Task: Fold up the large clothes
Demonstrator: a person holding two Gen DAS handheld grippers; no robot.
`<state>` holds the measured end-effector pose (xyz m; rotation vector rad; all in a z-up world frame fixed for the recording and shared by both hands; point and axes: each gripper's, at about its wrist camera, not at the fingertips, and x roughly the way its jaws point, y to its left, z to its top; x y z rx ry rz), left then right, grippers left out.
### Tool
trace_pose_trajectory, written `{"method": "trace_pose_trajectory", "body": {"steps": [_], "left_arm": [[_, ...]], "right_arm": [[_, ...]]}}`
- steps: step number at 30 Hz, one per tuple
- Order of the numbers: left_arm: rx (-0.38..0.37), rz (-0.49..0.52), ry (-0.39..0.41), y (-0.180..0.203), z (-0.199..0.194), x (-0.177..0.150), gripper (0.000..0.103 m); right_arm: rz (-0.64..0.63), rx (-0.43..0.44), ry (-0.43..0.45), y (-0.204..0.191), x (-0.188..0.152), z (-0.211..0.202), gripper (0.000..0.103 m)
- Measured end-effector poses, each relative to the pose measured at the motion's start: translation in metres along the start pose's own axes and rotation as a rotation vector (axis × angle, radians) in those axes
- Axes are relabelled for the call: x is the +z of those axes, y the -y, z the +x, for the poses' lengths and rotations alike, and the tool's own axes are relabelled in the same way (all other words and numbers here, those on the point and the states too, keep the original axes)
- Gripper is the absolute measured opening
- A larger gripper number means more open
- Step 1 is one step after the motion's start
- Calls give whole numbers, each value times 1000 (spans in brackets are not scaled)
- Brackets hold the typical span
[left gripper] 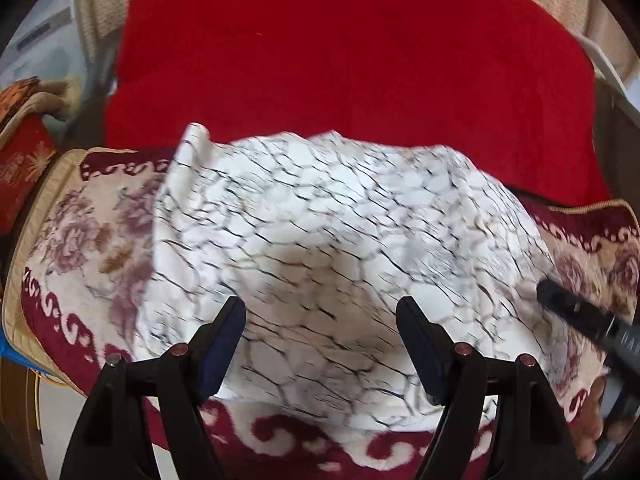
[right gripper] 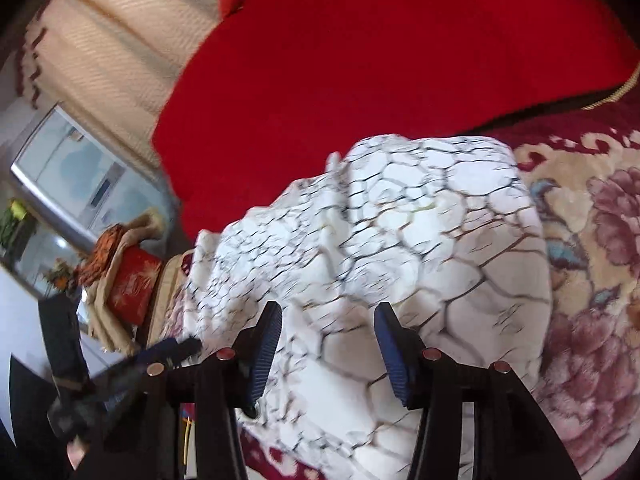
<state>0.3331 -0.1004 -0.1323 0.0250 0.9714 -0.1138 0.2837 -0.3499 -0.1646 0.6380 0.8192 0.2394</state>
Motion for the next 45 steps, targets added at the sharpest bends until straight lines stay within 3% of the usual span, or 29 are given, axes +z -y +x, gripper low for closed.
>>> {"method": "trace_pose_trajectory", "body": {"steps": [3,6,8,12,16,21,30,37,45], "left_arm": [[37,-8,-15,-22,31,10,78],[45,-15,-111,-37,74,8,78],[44,-3,-141,-39,95,3,78],[50,80,-33,-30,94,0,78],[41,99,43,-28,94,1,78],[-2,106,41,-31,96,5,78],[27,131,89,-34,90,-4,78],[56,91,103,-28,94,-3,78],[94,100,160,-32,83,-14,78]], "right_arm": [[-14,-23,-48,-5,-6,18,52],[15,-97,-130,1,-11,48,52],[22,-115,-125,1,-10,53,52],[15,-109,-21,-9,1,41,53],[-27,-96,99,-21,14,40,53],[35,-159,-26,-2,20,89,51],[25,-140,28,-9,23,76,51],[-2,-117,60,-5,15,82,52],[-2,-108,64,-5,15,80,52]]}}
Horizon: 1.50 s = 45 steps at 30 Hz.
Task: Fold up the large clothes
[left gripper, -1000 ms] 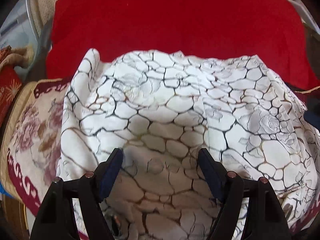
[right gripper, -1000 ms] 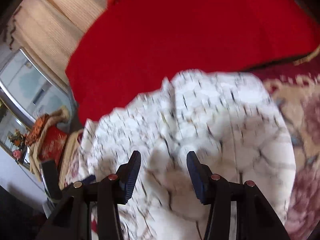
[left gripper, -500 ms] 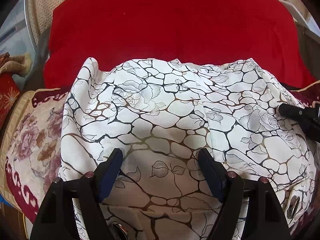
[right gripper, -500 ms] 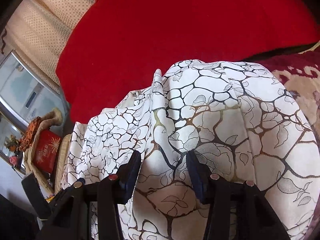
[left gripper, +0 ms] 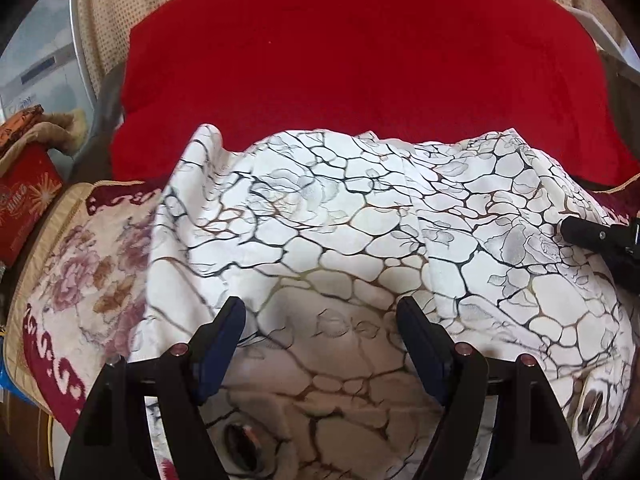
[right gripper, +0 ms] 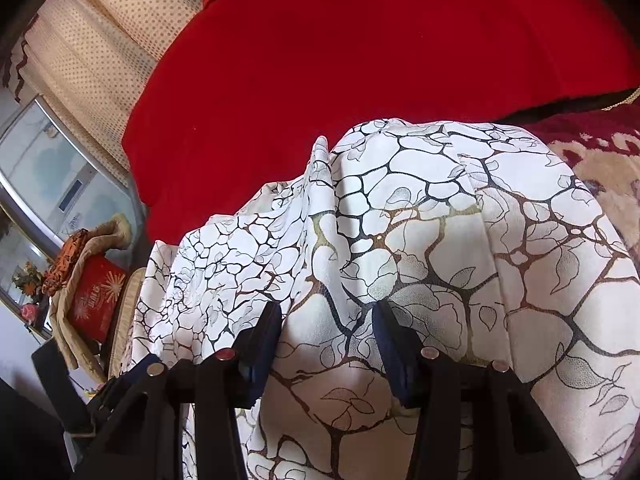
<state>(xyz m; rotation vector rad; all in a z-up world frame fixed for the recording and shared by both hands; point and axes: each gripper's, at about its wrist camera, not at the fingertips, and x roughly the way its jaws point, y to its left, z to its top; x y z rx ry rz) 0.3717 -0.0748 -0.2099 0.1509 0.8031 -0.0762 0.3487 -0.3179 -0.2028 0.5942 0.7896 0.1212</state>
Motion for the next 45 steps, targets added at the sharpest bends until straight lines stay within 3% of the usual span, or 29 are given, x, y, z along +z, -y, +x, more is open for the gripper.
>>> {"method": "trace_pose_trajectory", "body": {"steps": [12,20,28,31,34,37,41,45], "left_arm": [[43,-53,111,-18,-26,10,78],[70,-66,120,-28,-27,11,78],[85,-61,133,-32,-30,9,78],[86,-63,130,-33,-30,9,78],[69,-72,129,-40,-33,10,78],[32,-131,140,-62,-41,12,78],[-3,-309,163,-121,-50,9,90],[-91,-422,87,-161,-36,-1,90]], "right_arm": [[-31,-14,-4,-5,-1,-4,52],[-13,-1,-8,-5,2,-8,52],[-30,18,148,-10,11,-53,52],[3,-3,99,-1,13,-42,52],[54,-49,-39,13,10,-10,52],[30,-45,-17,10,12,-16,52],[36,-10,26,11,11,-31,52],[10,-23,21,13,10,-36,52]]}}
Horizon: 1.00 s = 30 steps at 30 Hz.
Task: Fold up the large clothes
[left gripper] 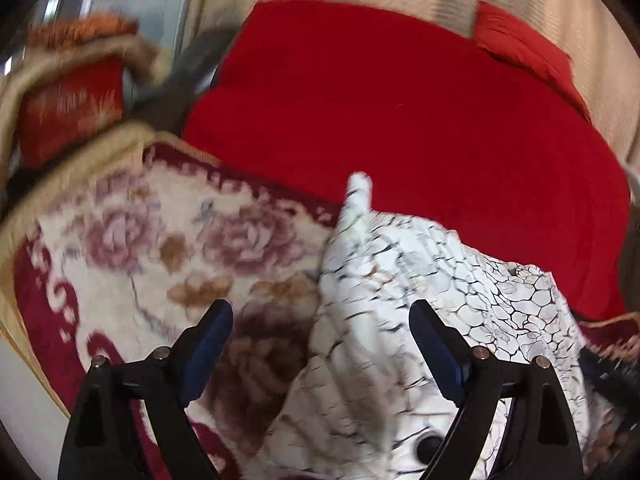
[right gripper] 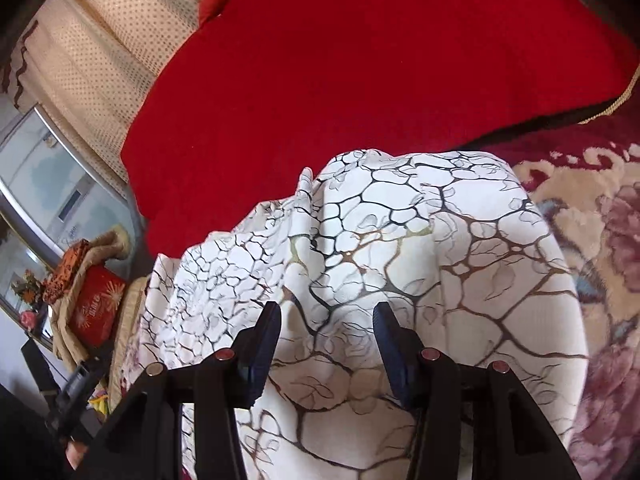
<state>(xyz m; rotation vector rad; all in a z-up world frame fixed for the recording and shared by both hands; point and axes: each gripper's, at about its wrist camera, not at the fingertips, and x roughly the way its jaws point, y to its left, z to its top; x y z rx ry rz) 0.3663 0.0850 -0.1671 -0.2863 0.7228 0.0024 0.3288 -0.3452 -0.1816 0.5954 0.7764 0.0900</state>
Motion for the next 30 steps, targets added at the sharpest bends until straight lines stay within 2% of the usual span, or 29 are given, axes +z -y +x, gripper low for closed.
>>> {"method": "trace_pose_trajectory", "body": {"steps": [4,7,9,11,13,15,17,22,23,26,28,30], "left_arm": [[-45,-75,-77,-20,12,-5,90],[-36,-24,-93,-14,18,-10,90],[2,10,-138,-7,30,-15,90],[30,41,-238,-1,48,-23,90],[24,39,-291,1,59,-31,90],[7,33,-282,1,57,-31,88],[-3,30,-249,0,50,-28,85],[62,41,-112,4,28,-16,85],[79,53,-67,8,21,-14,85],[132,99,2,17,15,-10,85],[154,124,-7,23,15,-10,85],[126,101,-54,22,21,-10,85]], "right_arm": [[15,2,-38,7,-3,7,52],[-12,8,-8,2,-3,1,52],[-29,28,11,-4,-4,-4,52],[-38,24,14,-8,-4,-4,52],[-40,-10,-22,-7,-5,4,52],[-13,-31,-74,1,-7,16,52],[0,-14,-68,1,-5,14,51],[30,36,29,10,3,-16,52],[43,38,52,15,6,-22,52],[82,59,103,27,12,-37,53],[91,72,113,28,14,-40,53],[89,87,97,26,13,-38,53]]}}
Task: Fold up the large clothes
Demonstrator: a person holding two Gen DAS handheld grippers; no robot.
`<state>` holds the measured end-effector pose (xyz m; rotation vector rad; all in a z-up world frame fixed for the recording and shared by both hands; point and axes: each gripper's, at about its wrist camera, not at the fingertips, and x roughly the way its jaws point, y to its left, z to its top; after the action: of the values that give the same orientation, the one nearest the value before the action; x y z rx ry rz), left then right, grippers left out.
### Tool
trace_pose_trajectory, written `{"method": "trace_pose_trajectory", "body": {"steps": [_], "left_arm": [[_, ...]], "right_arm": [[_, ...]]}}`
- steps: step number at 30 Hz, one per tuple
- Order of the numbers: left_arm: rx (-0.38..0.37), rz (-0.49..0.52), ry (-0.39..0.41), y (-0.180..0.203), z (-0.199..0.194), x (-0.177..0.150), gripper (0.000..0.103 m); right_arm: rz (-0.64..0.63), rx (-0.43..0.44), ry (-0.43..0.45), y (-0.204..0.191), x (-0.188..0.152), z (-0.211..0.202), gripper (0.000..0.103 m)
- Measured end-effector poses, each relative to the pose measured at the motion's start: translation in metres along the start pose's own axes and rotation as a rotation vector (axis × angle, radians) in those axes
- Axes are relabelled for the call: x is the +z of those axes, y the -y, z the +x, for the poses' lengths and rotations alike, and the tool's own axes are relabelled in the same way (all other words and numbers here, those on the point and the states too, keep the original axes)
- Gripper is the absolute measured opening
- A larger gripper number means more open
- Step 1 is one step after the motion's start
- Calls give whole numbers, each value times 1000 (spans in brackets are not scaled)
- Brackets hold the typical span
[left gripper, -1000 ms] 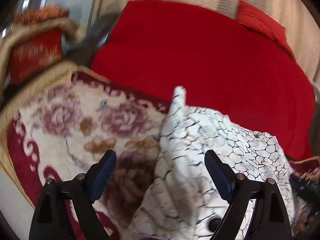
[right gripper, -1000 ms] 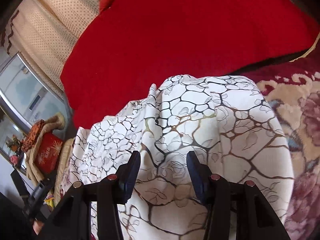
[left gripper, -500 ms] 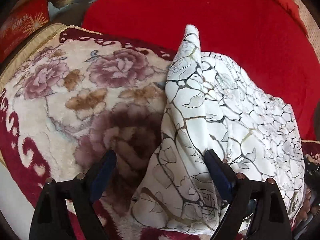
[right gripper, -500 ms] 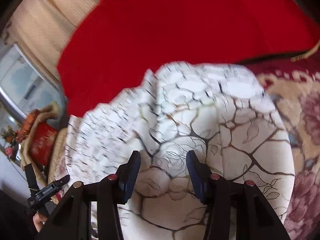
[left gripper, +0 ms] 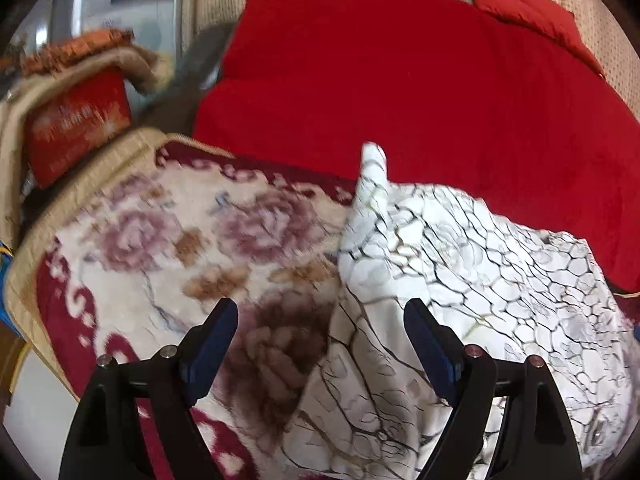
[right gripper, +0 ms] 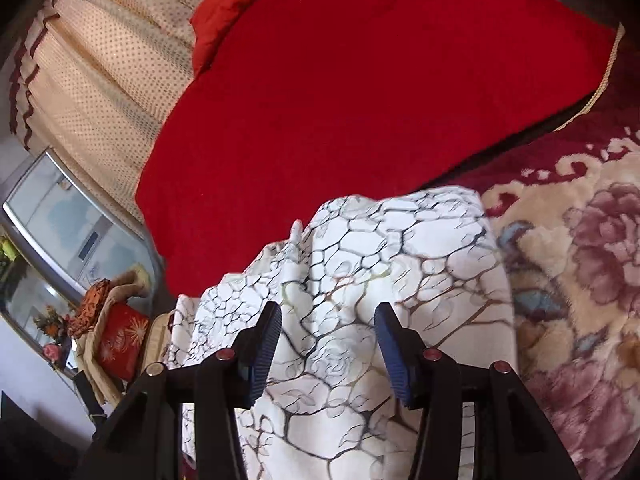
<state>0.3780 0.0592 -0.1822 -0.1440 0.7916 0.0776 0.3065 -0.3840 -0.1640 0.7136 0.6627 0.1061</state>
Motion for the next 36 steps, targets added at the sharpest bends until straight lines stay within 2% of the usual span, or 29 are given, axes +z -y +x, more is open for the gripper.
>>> {"method": "trace_pose_trajectory", "body": {"steps": [5,6,8,10,11,13,14,15,17,19,21,23,26,28,30,31,32,34,36], "left_arm": [[-148,-188,-119,-26,17,-4,85],[-157,-195,-138,-26,20,-6,85],[-204,-183,-228,-24,37,-12,85],[-266,-176,-305,-20,49,-20,85],[-287,-168,-320,-17,51,-23,85],[-290,-128,-295,-14,45,-23,83],[-302,-116,-287,-12,42,-24,72],[-322,-110,-286,-10,41,-25,64],[-315,-74,-262,-3,36,-27,52],[-318,-40,-254,1,34,-26,47],[-321,-50,-261,1,35,-25,48],[-309,-90,-285,-3,40,-26,74],[-326,-114,-304,-6,48,-27,77],[-321,-83,-286,-2,47,-25,72],[-327,-66,-258,4,41,-25,54],[-340,-59,-245,7,37,-24,38],[-350,-46,-231,10,34,-23,34],[-336,-21,-214,14,32,-22,34],[-349,-36,-239,13,36,-22,38]], "right_arm": [[-76,28,-68,-24,-17,14,53],[-92,31,-78,-29,-20,17,53],[-113,23,-105,-37,-26,26,53],[-109,-28,-176,-37,-34,46,53],[-105,-48,-198,-35,-37,53,53],[-123,-81,-211,-34,-43,61,53],[-147,-89,-209,-37,-44,61,54],[-155,-88,-209,-39,-44,61,56],[-162,-89,-202,-40,-47,63,56],[-173,-95,-198,-42,-49,63,57],[-176,-93,-198,-44,-51,66,58],[-184,-95,-198,-46,-53,67,59],[-198,-101,-194,-44,-51,63,60],[-208,-104,-193,-46,-52,61,61],[-209,-103,-194,-45,-51,62,61],[-207,-102,-195,-45,-51,61,61],[-204,-101,-195,-44,-51,61,61],[-203,-99,-195,-44,-51,61,61],[-206,-99,-193,-45,-51,60,61]]}}
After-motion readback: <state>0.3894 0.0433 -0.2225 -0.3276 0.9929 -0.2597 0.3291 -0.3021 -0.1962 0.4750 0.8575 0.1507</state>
